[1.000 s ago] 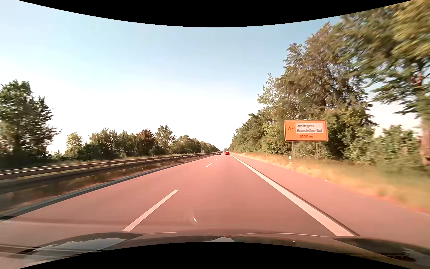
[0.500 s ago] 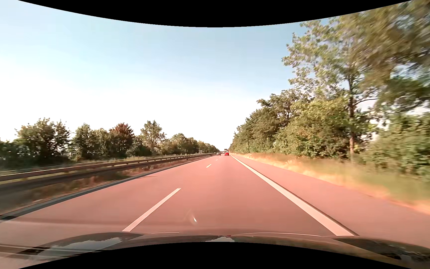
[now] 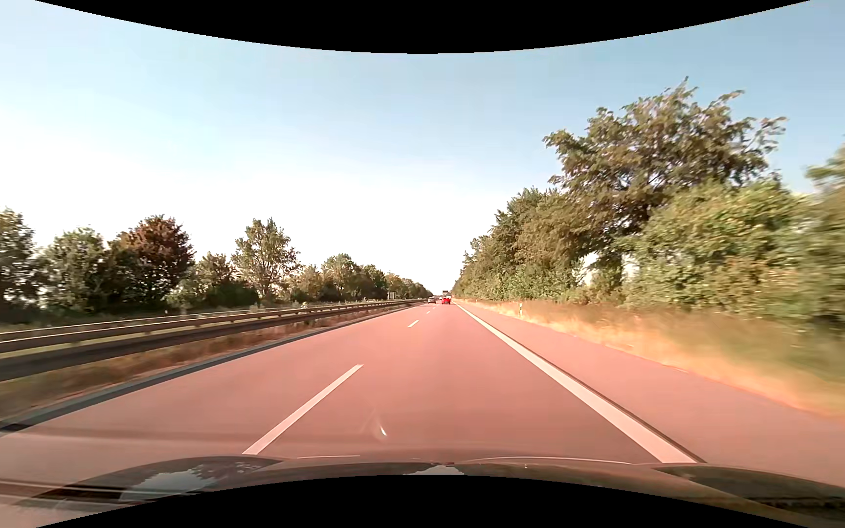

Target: Follow the waypoints while adhering to traffic rules and regulations

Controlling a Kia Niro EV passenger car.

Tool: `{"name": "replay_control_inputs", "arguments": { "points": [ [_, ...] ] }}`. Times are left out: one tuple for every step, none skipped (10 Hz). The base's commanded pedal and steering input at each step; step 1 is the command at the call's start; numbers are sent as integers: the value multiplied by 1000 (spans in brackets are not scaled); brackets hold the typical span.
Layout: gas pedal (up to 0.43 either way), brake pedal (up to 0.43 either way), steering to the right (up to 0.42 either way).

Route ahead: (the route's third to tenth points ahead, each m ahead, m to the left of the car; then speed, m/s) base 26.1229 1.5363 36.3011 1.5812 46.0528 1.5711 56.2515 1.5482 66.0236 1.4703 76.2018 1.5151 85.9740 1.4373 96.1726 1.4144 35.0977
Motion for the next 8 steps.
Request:
{"name": "replay_control_inputs", "arguments": {
  "points": [
    [339,6,0],
    [339,6,0],
    [339,6,0],
    [339,6,0],
    [339,6,0],
    [339,6,0],
    [339,6,0],
    [339,6,0]
  ]
}}
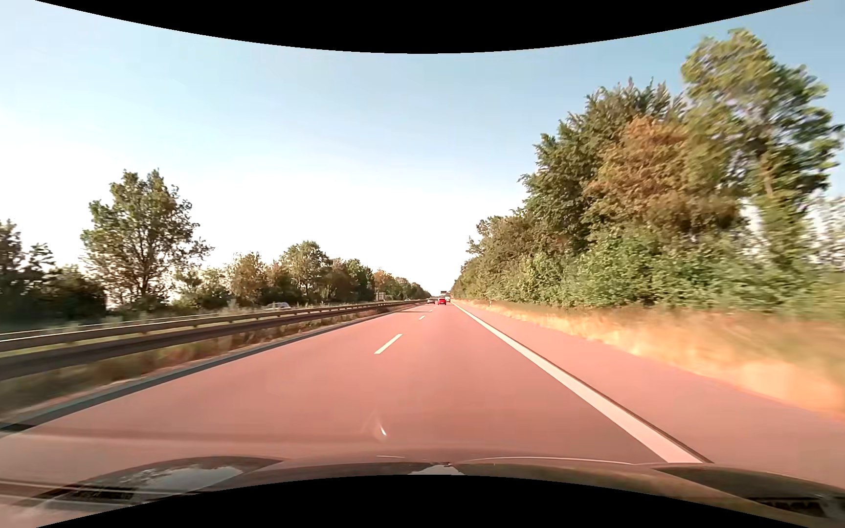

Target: Follow the waypoints while adhering to traffic rules and regulations

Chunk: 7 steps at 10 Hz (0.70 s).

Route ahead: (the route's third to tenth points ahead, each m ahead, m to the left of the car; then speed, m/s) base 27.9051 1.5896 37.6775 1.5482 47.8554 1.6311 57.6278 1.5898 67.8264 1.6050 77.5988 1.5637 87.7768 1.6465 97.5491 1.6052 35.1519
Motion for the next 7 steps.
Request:
{"name": "replay_control_inputs", "arguments": {
  "points": [
    [339,6,0],
    [339,6,0],
    [339,6,0],
    [339,6,0],
    [339,6,0],
    [339,6,0],
    [339,6,0]
  ]
}}
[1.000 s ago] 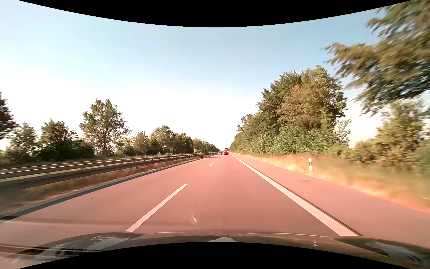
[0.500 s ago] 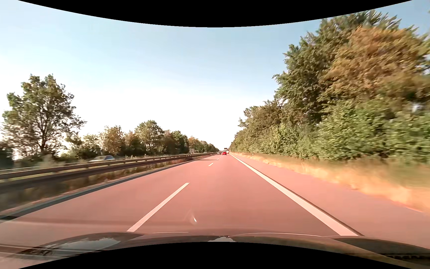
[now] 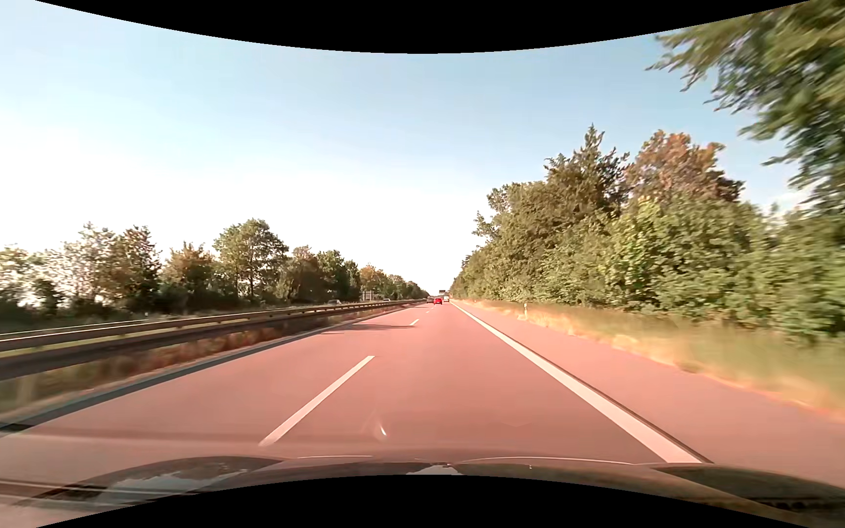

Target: Follow the waypoints while adhering to traffic rules and regulations

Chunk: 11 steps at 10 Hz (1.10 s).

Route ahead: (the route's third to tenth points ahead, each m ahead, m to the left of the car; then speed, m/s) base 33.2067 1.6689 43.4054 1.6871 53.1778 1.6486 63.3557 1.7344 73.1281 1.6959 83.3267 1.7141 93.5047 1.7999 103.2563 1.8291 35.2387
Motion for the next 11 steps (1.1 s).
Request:
{"name": "replay_control_inputs", "arguments": {
  "points": [
    [339,6,0],
    [339,6,0],
    [339,6,0],
    [339,6,0],
    [339,6,-1],
    [339,6,-2],
    [339,6,-1],
    [339,6,-2],
    [339,6,-2],
    [339,6,-2],
    [339,6,-3]
  ]
}}
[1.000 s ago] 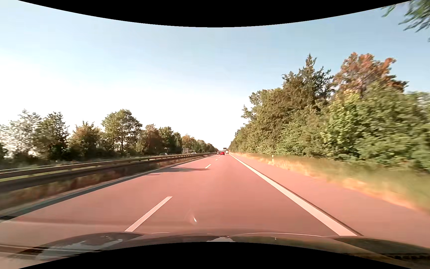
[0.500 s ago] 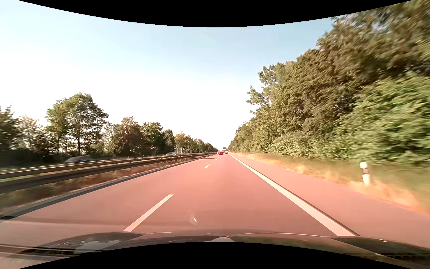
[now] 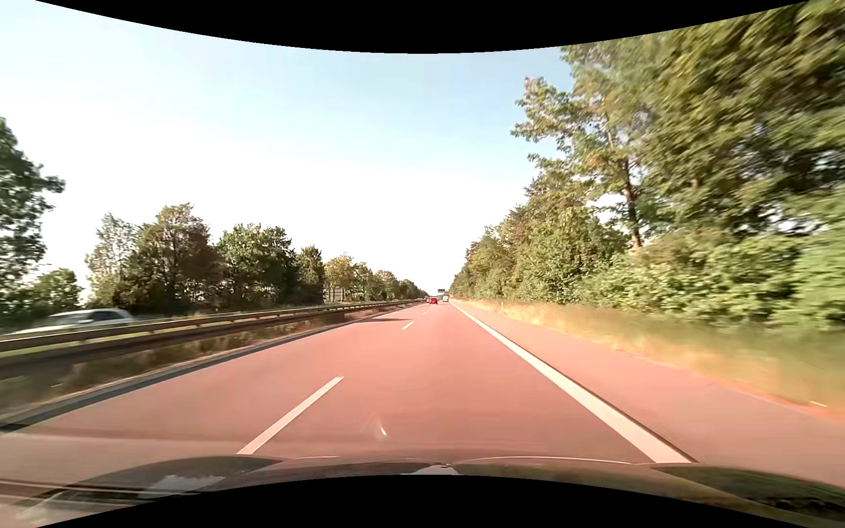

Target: Follow the waypoints while adhering to traffic rules and regulations

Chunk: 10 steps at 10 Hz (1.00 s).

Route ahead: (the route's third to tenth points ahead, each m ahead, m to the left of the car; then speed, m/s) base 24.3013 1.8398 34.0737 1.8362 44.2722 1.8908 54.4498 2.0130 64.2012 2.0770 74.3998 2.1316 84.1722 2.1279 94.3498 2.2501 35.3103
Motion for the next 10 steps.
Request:
{"name": "replay_control_inputs", "arguments": {
  "points": [
    [339,6,-3],
    [339,6,-3],
    [339,6,-3],
    [339,6,-3],
    [339,6,-2],
    [339,0,-2],
    [339,6,-2],
    [339,6,-2],
    [339,6,-2],
    [339,6,-2]
  ]
}}
